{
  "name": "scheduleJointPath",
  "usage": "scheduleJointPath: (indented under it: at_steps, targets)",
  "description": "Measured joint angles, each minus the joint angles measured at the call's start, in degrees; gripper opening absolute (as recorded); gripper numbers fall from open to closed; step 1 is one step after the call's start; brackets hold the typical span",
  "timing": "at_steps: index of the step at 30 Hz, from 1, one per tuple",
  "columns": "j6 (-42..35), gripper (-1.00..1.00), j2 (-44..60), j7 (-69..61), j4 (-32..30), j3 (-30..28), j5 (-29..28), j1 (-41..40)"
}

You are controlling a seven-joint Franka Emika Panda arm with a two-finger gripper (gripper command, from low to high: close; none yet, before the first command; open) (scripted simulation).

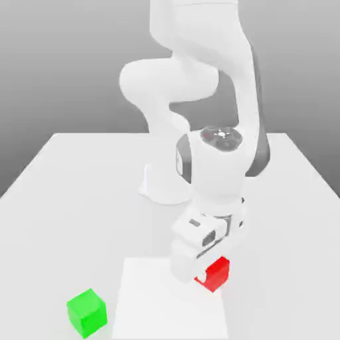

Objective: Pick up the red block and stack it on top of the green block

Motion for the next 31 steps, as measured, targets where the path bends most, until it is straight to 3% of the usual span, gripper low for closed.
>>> scheduleJointPath:
  at_steps: [5, 22, 27, 28, 31]
  targets:
    - [-7.41, -1.0, -7.57, 2.71, -0.24, -0.67, -0.99, -1.19]
    - [-18.27, -1.0, -1.84, 32.97, 16.19, -11.37, 2.0, -17.66]
    - [-11.79, -1.0, 6.6, 31.93, 17.85, -10.07, 6.75, -19.76]
    - [-10.55, 1.0, 7.98, 31.44, 17.95, -9.6, 7.47, -20.12]
    - [-10.55, 1.0, 7.98, 31.44, 17.95, -9.6, 7.47, -20.12]
